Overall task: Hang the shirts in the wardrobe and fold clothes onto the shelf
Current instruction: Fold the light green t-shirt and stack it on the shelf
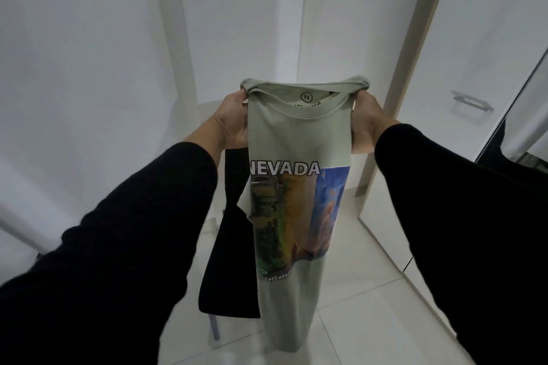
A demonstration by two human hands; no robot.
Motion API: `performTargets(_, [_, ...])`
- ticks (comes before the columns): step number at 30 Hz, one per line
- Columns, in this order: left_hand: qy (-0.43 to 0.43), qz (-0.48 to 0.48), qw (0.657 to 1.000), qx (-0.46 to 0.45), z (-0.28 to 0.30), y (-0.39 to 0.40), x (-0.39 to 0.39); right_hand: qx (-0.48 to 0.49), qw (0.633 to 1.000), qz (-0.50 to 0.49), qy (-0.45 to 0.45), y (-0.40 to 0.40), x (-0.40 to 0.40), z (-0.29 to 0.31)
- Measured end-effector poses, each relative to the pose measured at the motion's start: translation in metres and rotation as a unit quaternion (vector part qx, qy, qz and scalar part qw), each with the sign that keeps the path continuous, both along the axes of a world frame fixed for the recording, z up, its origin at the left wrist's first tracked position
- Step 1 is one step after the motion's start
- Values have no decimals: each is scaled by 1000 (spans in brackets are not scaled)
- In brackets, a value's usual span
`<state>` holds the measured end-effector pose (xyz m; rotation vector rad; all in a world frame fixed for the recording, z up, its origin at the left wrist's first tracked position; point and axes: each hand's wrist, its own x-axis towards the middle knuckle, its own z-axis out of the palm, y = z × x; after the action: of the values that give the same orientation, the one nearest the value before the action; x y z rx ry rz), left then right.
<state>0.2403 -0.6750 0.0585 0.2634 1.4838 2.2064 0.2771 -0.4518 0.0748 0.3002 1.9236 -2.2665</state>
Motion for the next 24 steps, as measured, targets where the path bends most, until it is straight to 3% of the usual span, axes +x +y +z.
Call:
performTargets(4, [-2,-9,1000,-18,-10,-5,-15,-5,998,60,-4,-7,-20,-14])
performTargets(15, [-30,30,997,-70,-36,-7,-132,-102,992,62,-30,-19,-169,-66])
performTargets(24, [-30,55,996,-57,-17,7,-245,-133,988,71,17,-18,-309,-50])
